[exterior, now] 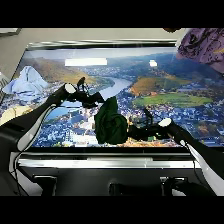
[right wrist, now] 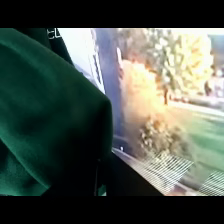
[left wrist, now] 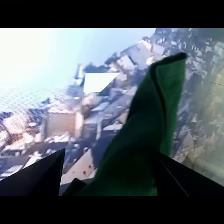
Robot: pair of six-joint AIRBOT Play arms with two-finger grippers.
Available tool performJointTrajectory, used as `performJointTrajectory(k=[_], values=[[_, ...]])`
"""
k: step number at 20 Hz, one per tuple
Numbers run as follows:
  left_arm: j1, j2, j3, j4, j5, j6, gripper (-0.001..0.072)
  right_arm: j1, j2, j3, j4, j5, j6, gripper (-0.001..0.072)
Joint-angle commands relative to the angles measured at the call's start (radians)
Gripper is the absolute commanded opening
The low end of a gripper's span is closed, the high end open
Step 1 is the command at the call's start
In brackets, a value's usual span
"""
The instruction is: Fold the clothes and pants, and hang the long-sleeved shirts on hangers.
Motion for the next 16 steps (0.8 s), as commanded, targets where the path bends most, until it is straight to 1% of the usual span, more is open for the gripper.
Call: performJointTrajectory(k=[1, 4, 6, 7, 8, 9, 11, 13, 14, 16], values=[[-0.020, -0.034, 0.023, -0.028, -0.005, 0.013, 0.0615, 0.001, 0.001, 0.000, -0.005, 0.010, 0.003, 0.0033], [-0.020, -0.034, 0.043, -0.025, -0.014, 0.014, 0.0613, 0.001, 0.001, 0.000, -0.005, 0.010, 0.002, 0.0033], [-0.027, -0.035, 0.047, -0.024, -0.018, 0.017, 0.0593, 0.001, 0.001, 0.000, -0.005, 0.010, 0.001, 0.0033], [-0.031, -0.039, 0.046, -0.024, -0.032, 0.018, 0.0497, 0.001, 0.001, 0.000, -0.005, 0.010, 0.000, 0.0033], [-0.032, -0.042, 0.046, -0.024, -0.045, 0.032, 0.0281, 0.001, 0.001, 0.000, -0.005, 0.010, 0.000, 0.0033], [-0.034, -0.042, 0.046, -0.024, -0.055, 0.050, 0.0031, 0.001, 0.002, 0.000, -0.005, 0.010, 0.000, 0.0033], [-0.025, -0.037, 0.060, -0.024, -0.064, 0.054, 0.0014, 0.001, 0.026, 0.002, -0.020, -0.004, -0.001, 0.0032], [0.006, -0.021, 0.124, -0.014, -0.084, 0.054, 0.0012, 0.000, 0.079, 0.049, -0.131, -0.006, 0.016, 0.0031], [0.025, -0.004, 0.173, 0.018, -0.098, 0.053, 0.0012, 0.001, 0.109, 0.106, -0.232, 0.018, 0.053, 0.0031], [0.066, 0.048, 0.309, 0.134, -0.143, 0.036, 0.0011, 0.001, 0.167, 0.268, -0.468, 0.080, 0.135, 0.0031]])
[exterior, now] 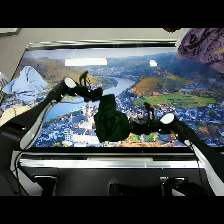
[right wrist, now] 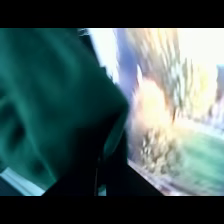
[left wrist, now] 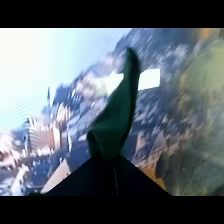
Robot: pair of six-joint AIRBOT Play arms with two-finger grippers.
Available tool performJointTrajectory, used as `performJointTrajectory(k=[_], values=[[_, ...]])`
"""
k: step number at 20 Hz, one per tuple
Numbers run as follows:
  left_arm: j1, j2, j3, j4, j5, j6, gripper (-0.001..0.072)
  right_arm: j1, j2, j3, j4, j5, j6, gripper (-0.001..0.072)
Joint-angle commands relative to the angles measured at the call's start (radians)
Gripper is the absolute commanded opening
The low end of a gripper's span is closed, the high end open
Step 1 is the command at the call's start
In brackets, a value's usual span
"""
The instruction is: Fold the clothes and pants, and hang the long-sleeved shirts on hangers.
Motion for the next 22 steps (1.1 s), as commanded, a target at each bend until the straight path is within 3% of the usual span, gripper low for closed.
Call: performJointTrajectory(k=[1, 4, 9, 12, 16, 19, 22], values=[[0.061, 0.079, 0.208, 0.180, -0.075, -0.027, 0.0011, 0.001, 0.095, 0.235, -0.371, 0.082, 0.112, 0.0031], [0.103, 0.203, 0.408, 0.325, -0.114, -0.034, 0.0011, 0.001, 0.182, 0.520, -0.593, 0.108, 0.163, 0.0031], [0.115, 0.591, 0.315, 0.494, -0.080, -0.077, 0.0012, 0.001, 0.303, 0.843, -0.689, 0.109, 0.172, 0.0032], [0.115, 0.779, 0.281, 0.578, -0.104, -0.115, 0.0012, 0.001, 0.407, 0.895, -0.689, 0.122, 0.173, 0.0032], [0.116, 0.955, 0.281, 0.716, -0.179, -0.252, 0.0012, 0.001, 0.547, 0.896, -0.717, 0.166, 0.241, 0.0032], [0.116, 0.991, 0.280, 0.763, -0.243, -0.290, 0.0012, 0.001, 0.562, 0.896, -0.750, 0.166, 0.308, 0.0032], [0.116, 0.943, 0.227, 0.766, -0.288, -0.290, 0.0013, 0.001, 0.456, 0.896, -0.755, 0.183, 0.349, 0.0033]])
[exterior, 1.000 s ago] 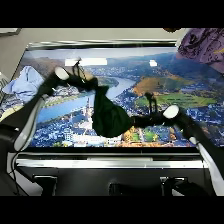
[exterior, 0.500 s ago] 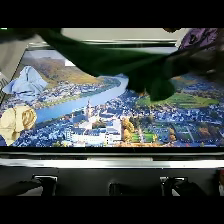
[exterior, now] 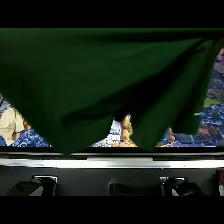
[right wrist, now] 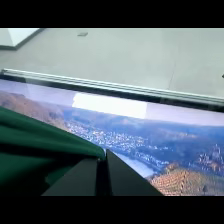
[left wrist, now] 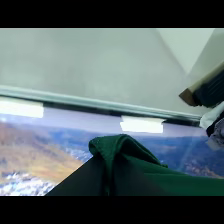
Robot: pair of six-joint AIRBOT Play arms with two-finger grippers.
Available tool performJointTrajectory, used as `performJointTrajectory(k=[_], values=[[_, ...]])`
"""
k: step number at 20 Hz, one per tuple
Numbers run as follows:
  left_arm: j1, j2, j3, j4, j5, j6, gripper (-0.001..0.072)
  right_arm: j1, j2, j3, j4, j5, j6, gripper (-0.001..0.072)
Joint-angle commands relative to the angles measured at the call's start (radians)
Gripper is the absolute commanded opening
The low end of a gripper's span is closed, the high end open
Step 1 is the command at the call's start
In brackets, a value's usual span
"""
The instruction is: Fold the clothes and pants, and hang the long-sleeved shirts on hangers.
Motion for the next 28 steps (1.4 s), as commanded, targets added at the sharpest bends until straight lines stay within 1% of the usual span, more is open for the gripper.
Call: performJointTrajectory(k=[1, 3, 5, 7, 9, 11, 12, 14, 15, 16, 17, 18, 19, 20, 21, 22, 23, 24, 25, 26, 27, 28], values=[[0.002, -0.034, -0.071, 0.050, -0.074, -0.026, 0.0012, -0.001, -0.116, 0.003, -0.017, 0.037, 0.063, 0.0033], [0.002, -0.104, -0.160, 0.050, -0.090, -0.034, 0.0013, -0.001, -0.269, 0.003, 0.034, 0.086, 0.063, 0.0033], [0.002, -0.197, -0.265, 0.049, -0.089, -0.047, 0.0014, -0.001, -0.449, 0.003, 0.125, 0.124, 0.071, 0.0033], [0.002, -0.314, -0.360, 0.049, -0.088, -0.048, 0.0014, 0.000, -0.633, 0.003, 0.214, 0.120, 0.073, 0.0033], [0.002, -0.449, -0.427, 0.049, -0.069, -0.047, 0.0015, 0.000, -0.800, 0.003, 0.282, 0.072, 0.073, 0.0033], [0.003, -0.601, -0.444, 0.049, -0.035, -0.048, 0.0015, 0.000, -0.930, 0.003, 0.338, -0.015, 0.074, 0.0033], [0.005, -0.663, -0.444, 0.049, -0.019, -0.057, 0.0014, 0.000, -0.980, 0.003, 0.362, -0.068, 0.097, 0.0034], [0.019, -0.765, -0.443, 0.048, -0.010, -0.105, 0.0015, 0.000, -1.051, 0.003, 0.414, -0.169, 0.170, 0.0034], [0.029, -0.799, -0.444, 0.048, -0.011, -0.131, 0.0015, 0.000, -1.073, 0.003, 0.442, -0.206, 0.187, 0.0034], [0.037, -0.818, -0.443, 0.041, -0.010, -0.136, 0.0015, 0.000, -1.084, 0.003, 0.461, -0.230, 0.198, 0.0034], [0.046, -0.827, -0.444, 0.040, -0.006, -0.137, 0.0015, 0.000, -1.085, 0.003, 0.465, -0.243, 0.197, 0.0046], [0.053, -0.827, -0.443, 0.041, -0.001, -0.136, 0.0016, -0.001, -1.081, 0.003, 0.465, -0.240, 0.197, 0.0111], [0.064, -0.822, -0.437, 0.041, -0.008, -0.131, 0.0022, -0.011, -1.070, 0.003, 0.465, -0.222, 0.196, 0.0212], [0.077, -0.818, -0.425, 0.041, -0.025, -0.120, 0.0083, -0.030, -1.051, 0.003, 0.472, -0.183, 0.197, 0.0238], [0.095, -0.811, -0.407, 0.041, -0.051, -0.113, 0.0217, -0.061, -1.028, 0.003, 0.483, -0.134, 0.195, 0.0275], [0.113, -0.802, -0.390, 0.040, -0.073, -0.102, 0.0337, -0.109, -0.999, 0.003, 0.491, -0.076, 0.184, 0.0379], [0.134, -0.790, -0.372, 0.037, -0.088, -0.085, 0.0417, -0.163, -0.970, 0.003, 0.490, -0.026, 0.161, 0.0436], [0.150, -0.778, -0.357, 0.033, -0.101, -0.069, 0.0466, -0.229, -0.945, 0.003, 0.488, 0.023, 0.123, 0.0437], [0.165, -0.762, -0.344, 0.027, -0.110, -0.055, 0.0469, -0.292, -0.930, 0.003, 0.481, 0.061, 0.102, 0.0439], [0.177, -0.743, -0.341, 0.020, -0.113, -0.043, 0.0514, -0.364, -0.927, 0.003, 0.484, 0.101, 0.084, 0.0453], [0.188, -0.721, -0.342, 0.010, -0.119, -0.042, 0.0603, -0.423, -0.929, -0.006, 0.483, 0.123, 0.070, 0.0475], [0.198, -0.702, -0.342, 0.001, -0.132, -0.043, 0.0696, -0.478, -0.932, -0.024, 0.491, 0.131, 0.053, 0.0476]])
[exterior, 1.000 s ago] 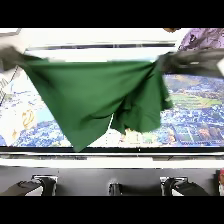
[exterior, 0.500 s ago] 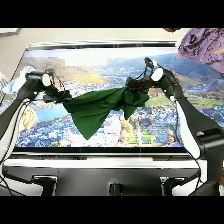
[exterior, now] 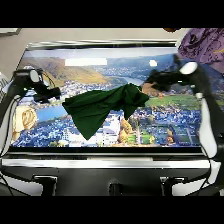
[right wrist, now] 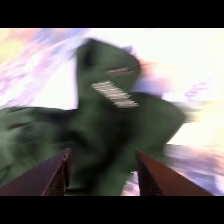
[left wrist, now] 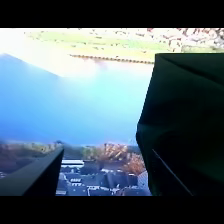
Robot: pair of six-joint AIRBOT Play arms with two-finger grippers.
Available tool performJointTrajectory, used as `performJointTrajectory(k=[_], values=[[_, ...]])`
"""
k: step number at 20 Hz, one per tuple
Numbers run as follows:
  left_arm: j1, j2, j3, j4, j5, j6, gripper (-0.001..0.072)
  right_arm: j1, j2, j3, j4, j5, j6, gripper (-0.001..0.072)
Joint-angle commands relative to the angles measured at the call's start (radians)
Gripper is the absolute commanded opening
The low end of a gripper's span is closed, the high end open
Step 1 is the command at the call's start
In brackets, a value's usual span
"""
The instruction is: Fold the clothes and pants, and hang the long-sleeved shirts on hangers.
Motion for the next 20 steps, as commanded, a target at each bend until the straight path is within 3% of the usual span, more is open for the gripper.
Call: performJointTrajectory(k=[1, 8, 18, 19, 20], values=[[0.043, 0.060, 0.014, -0.032, -0.056, 0.024, 0.0696, -0.193, 0.010, -0.040, 0.038, 0.100, -0.097, 0.0476], [0.052, 0.116, 0.014, -0.034, -0.087, 0.019, 0.0694, -0.184, -0.204, -0.103, 0.290, 0.086, -0.354, 0.0479], [0.052, 0.112, 0.014, -0.034, -0.091, 0.020, 0.0693, -0.043, -0.310, -0.103, 0.366, -0.101, -0.492, 0.0476], [0.052, 0.111, 0.014, -0.034, -0.090, 0.019, 0.0692, -0.033, -0.311, -0.103, 0.376, -0.111, -0.499, 0.0401], [0.052, 0.111, 0.014, -0.038, -0.102, -0.034, 0.0679, -0.031, -0.309, -0.103, 0.375, -0.114, -0.500, 0.0253]])
